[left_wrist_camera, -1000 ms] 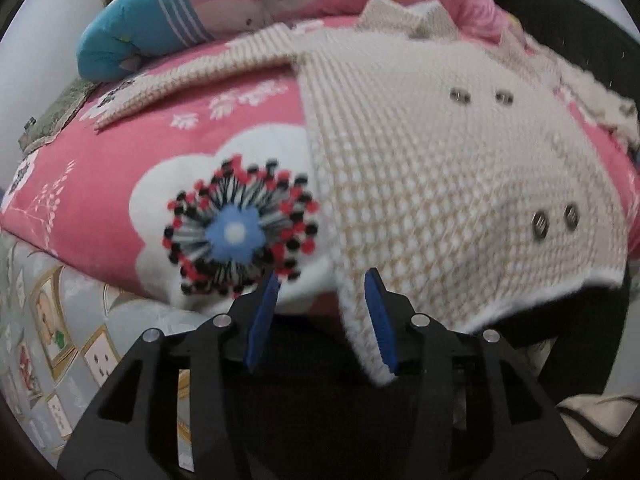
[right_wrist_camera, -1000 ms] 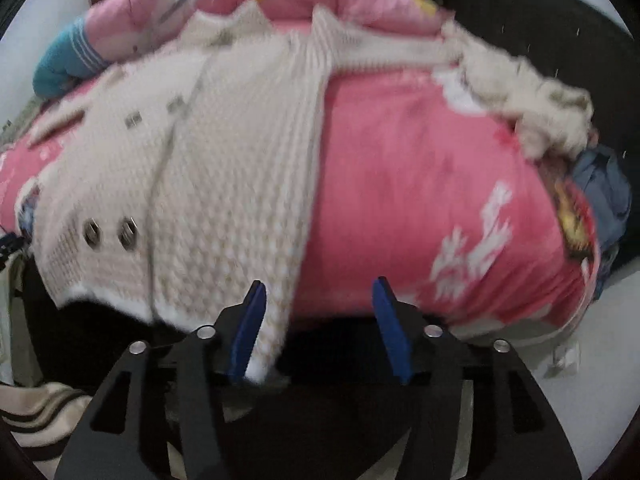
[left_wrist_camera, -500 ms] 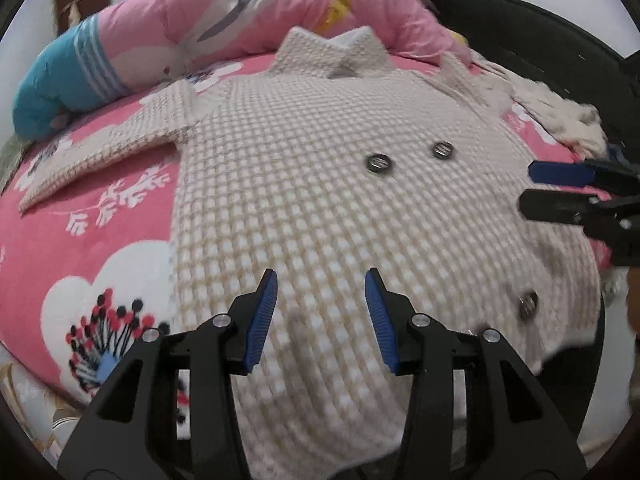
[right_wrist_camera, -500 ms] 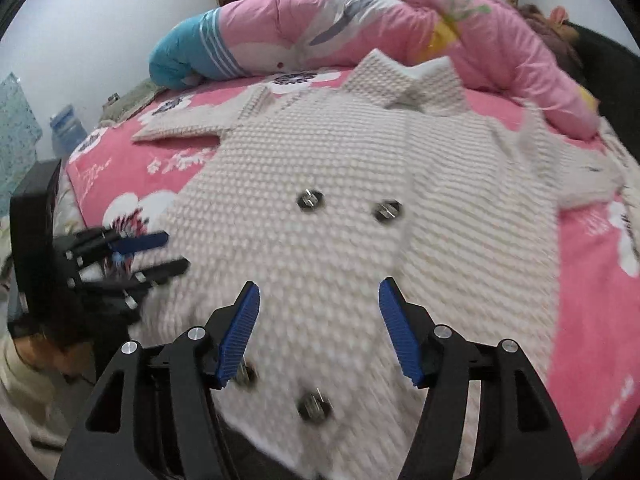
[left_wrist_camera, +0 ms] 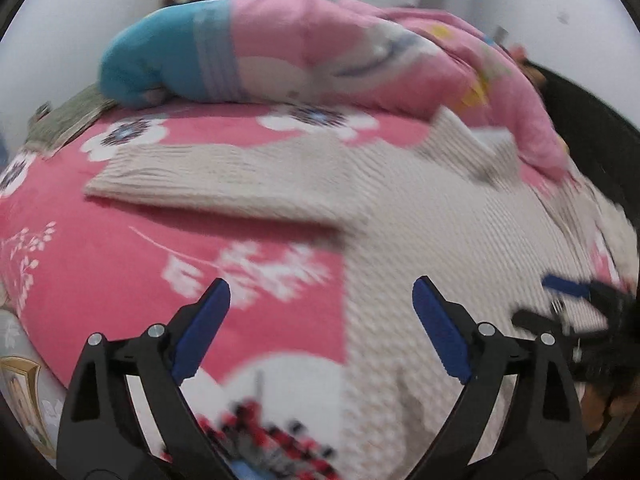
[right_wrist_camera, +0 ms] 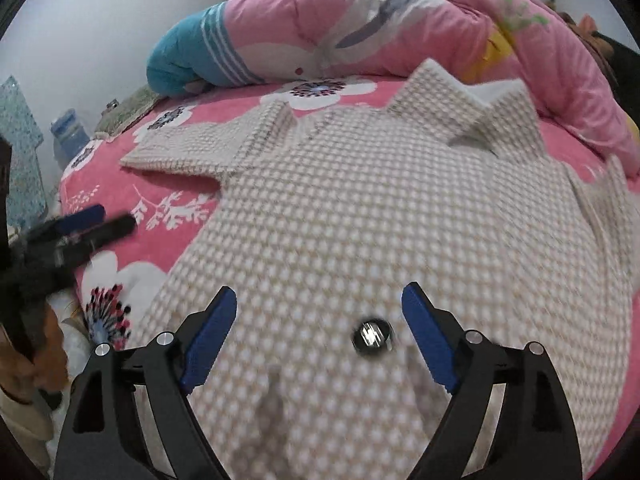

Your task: Fold large clothes

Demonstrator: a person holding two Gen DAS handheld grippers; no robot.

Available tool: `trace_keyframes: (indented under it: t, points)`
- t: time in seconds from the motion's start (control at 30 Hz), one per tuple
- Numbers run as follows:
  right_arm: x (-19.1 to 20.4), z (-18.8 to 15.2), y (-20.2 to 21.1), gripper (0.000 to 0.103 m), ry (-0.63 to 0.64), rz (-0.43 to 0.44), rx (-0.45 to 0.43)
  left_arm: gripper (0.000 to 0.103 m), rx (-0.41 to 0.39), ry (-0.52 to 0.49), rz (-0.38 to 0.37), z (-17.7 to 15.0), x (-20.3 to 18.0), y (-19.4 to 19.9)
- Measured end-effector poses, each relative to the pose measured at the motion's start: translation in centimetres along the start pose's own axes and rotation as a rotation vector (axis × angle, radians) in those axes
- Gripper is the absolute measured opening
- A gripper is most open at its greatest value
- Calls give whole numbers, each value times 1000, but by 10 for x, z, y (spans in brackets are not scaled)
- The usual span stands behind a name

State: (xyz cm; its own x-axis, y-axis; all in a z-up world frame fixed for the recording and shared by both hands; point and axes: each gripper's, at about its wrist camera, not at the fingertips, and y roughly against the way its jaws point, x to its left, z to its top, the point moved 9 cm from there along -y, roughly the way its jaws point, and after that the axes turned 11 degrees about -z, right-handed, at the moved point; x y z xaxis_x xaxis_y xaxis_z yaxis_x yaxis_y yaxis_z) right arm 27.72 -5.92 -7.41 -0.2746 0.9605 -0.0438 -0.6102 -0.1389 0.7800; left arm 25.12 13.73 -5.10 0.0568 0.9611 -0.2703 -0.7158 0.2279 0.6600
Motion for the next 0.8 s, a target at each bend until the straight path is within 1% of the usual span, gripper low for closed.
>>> trace_keyframes:
  t: [0.1,0.23,0.3,0.33,0.43,0.47,0.53,0.67,0.73,0.77,0.8]
  points:
    - [5,6,-14,83,28,-21,-2,89,-35,89,26,19,36,-6]
    - [7,11,-31,83,33,-20,4,89,-59,209,67,37,89,-20]
    - [7,12,-38,83,34,-19,7,89,-57,259,71,43,110,-28]
    - [7,12,-42,82,37,-17,10,89,-53,301,63,46,124,-34]
    - [7,8,-51,82,48,-14,24,89,-35,390,67,48,153,-50]
    - [8,6,-54,82,51,-9,31,89,-29,434,76,48,165,-56]
    - [8,3,-58,82,52,2,37,88,-33,518,71,48,187,-67]
    - [8,1,-62,83,44,24,44,80,-49,619,57,52,216,-82]
    - [8,0,-65,83,43,29,47,68,-59,650,77,55,229,-88]
    - [8,0,-66,83,43,30,47,64,-61,657,107,58,237,-93]
    - [8,0,-66,83,42,32,45,54,-59,654,133,59,242,-96]
